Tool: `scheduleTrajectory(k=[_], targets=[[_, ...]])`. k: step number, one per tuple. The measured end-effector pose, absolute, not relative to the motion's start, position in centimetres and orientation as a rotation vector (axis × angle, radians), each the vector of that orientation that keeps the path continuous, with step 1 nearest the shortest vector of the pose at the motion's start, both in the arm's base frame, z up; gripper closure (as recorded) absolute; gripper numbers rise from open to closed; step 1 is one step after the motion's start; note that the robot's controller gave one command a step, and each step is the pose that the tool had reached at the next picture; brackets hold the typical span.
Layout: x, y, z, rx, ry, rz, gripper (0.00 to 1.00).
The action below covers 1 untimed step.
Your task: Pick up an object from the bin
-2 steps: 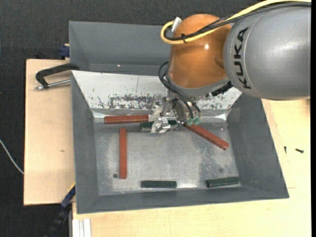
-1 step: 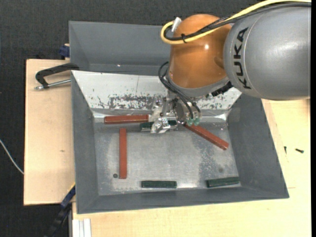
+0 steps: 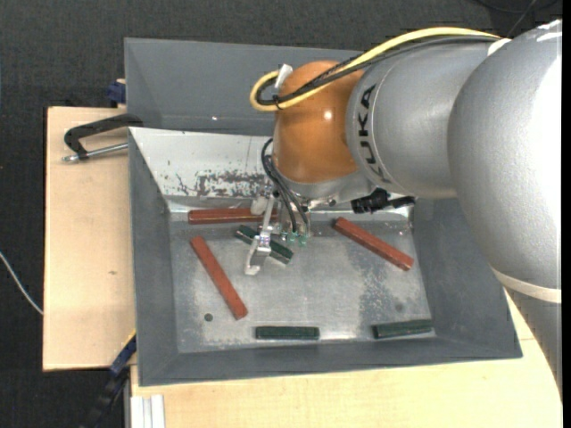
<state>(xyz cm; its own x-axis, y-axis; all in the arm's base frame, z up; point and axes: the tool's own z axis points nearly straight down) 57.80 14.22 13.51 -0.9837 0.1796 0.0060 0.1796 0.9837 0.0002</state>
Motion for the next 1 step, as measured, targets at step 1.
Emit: scheduleTrajectory(k=[1], targets=[[57.94,14.16,13.81,-0.284,-3.128,-0.002,0.0]])
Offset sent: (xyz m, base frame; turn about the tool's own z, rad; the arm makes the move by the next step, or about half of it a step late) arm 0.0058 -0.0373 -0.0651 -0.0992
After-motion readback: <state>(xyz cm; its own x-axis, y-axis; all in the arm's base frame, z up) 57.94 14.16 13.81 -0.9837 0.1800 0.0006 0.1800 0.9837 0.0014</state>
